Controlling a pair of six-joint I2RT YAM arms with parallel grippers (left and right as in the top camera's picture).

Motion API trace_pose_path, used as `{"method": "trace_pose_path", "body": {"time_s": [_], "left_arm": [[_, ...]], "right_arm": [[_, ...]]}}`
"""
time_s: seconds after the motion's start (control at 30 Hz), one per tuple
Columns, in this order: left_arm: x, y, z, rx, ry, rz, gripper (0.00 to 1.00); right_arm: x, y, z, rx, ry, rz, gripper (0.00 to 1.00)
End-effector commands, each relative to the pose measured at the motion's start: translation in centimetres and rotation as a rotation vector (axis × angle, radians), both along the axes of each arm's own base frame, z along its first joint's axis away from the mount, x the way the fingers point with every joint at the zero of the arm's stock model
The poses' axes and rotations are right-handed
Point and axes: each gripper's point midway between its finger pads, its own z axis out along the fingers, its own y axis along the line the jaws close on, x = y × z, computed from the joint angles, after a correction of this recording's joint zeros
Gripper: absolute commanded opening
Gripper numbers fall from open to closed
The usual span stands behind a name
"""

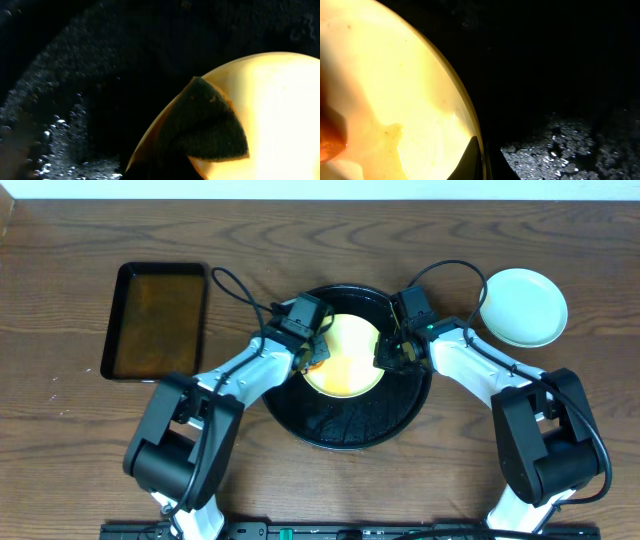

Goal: Clean dirty plates on tray and stack at the side
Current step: 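Hold the yellow plate with the right gripper and scrub it with the sponge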

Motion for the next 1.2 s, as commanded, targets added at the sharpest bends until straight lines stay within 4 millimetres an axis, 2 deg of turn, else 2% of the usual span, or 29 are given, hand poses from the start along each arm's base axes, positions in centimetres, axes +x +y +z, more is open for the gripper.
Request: {"method": "trace_pose_path", "body": {"time_s": [0.0, 0.07, 0.13, 0.23, 0.37, 0.47, 0.57, 0.7, 0.83, 0.97, 1.07, 1.17], "left_arm": [[0.8, 3.5, 1.5, 0.119, -0.063, 0.025, 0.07], [1.3, 2.3, 4.0, 0.067, -0.126, 0.008, 0.07], [1.5, 1.0, 5.6, 0.021, -0.167, -0.017, 0.07], [1.3, -1.4, 6.5, -0.054, -0.193, -0.057, 0.08], [0.9, -4.1, 5.5, -0.090, -0.191, -0.076, 0.08], [0.6, -5.7, 3.5, -0.091, -0.169, -0.097, 0.08], [-0.1, -6.2, 1.3, -0.080, -0.122, -0.093, 0.08], [-1.0, -5.8, -1.8, -0.012, -0.064, -0.138, 0.08], [-1.2, -4.2, -2.4, 0.150, -0.077, -0.281, 0.08], [-0.9, -2.9, -1.6, 0.271, -0.103, -0.375, 0.08], [-0.3, -1.1, 0.3, 0.384, -0.146, -0.362, 0.08], [0.5, 1.1, 3.1, 0.492, -0.209, -0.292, 0.08]], "right_arm": [[-0.5, -1.0, -1.1, -0.054, 0.017, -0.007, 0.01], [-0.5, -0.9, -1.1, -0.054, 0.015, -0.007, 0.01], [-0.5, -0.9, -1.1, -0.054, 0.015, -0.007, 0.01], [-0.5, -0.9, -1.1, -0.053, 0.015, -0.007, 0.01], [-0.4, -0.9, -1.0, -0.052, 0.012, -0.007, 0.01], [-0.4, -0.9, -1.1, -0.052, 0.012, -0.007, 0.01], [-0.4, -0.9, -1.1, -0.053, 0.013, -0.007, 0.01], [-0.5, -0.9, -1.1, -0.053, 0.013, -0.007, 0.01], [-0.5, -0.9, -1.1, -0.053, 0.014, -0.007, 0.01], [-0.5, -0.9, -1.1, -0.053, 0.013, -0.007, 0.01], [-0.5, -0.9, -1.1, -0.053, 0.013, -0.007, 0.01], [-0.4, -0.9, -1.1, -0.053, 0.013, -0.007, 0.02]]}}
